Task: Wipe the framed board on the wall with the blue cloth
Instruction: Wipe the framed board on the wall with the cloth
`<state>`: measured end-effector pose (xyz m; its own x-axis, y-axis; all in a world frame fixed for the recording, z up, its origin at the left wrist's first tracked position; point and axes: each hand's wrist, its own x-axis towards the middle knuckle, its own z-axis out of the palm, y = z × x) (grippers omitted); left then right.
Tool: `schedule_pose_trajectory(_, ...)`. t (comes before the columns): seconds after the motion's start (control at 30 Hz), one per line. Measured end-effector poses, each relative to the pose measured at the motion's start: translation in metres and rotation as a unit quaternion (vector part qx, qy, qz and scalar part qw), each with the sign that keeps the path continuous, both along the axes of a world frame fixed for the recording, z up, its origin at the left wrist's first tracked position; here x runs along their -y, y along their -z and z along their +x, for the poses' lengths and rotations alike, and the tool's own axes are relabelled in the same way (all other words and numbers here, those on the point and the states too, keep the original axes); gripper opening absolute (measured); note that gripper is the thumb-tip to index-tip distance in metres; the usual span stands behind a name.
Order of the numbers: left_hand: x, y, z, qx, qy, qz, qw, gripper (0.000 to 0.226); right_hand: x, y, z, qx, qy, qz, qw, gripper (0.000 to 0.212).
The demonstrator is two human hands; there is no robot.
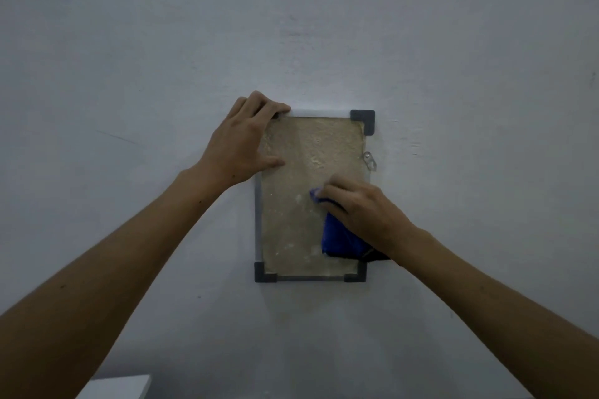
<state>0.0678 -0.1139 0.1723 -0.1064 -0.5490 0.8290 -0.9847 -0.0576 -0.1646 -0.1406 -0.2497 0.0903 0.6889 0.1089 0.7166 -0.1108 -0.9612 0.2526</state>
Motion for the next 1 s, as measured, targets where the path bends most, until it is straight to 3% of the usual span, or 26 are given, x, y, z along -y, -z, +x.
schedule_pose_trajectory(0.1,0.0,0.001,0.002,0.002,0.001,-0.001,1.0,0.088,-0.005,0.004,0.003,-0.084,0.007,-0.016,0.996,0.015)
schedule_pose_trajectory(0.27,0.0,0.002,0.002,-0.001,0.0,-0.004,1.0,0.089,-0.004,-0.013,0.011,0.078,0.006,0.04,0.996,0.01)
schedule_pose_trajectory(0.43,-0.001,0.001,0.001,-0.002,0.0,0.002,1.0,0.089,-0.011,0.006,0.015,-0.07,-0.004,-0.009,0.998,0.012)
schedule_pose_trajectory(0.6,-0.002,0.0,0.001,0.002,-0.004,0.004,1.0,0.09,-0.01,-0.009,0.021,0.074,0.0,0.045,0.996,0.008)
schedule_pose_trajectory(0.77,-0.004,-0.004,0.005,0.0,0.006,0.025,1.0,0.089,-0.019,0.003,0.025,-0.047,-0.003,0.023,0.999,0.011)
schedule_pose_trajectory(0.9,-0.011,-0.013,0.013,0.005,0.02,0.059,0.998,0.08,-0.017,-0.013,0.025,0.065,0.002,0.056,0.996,0.009)
schedule_pose_trajectory(1.0,-0.018,-0.016,0.022,0.02,0.012,0.056,0.998,0.076,-0.022,-0.001,0.026,0.012,-0.003,0.044,0.999,0.011)
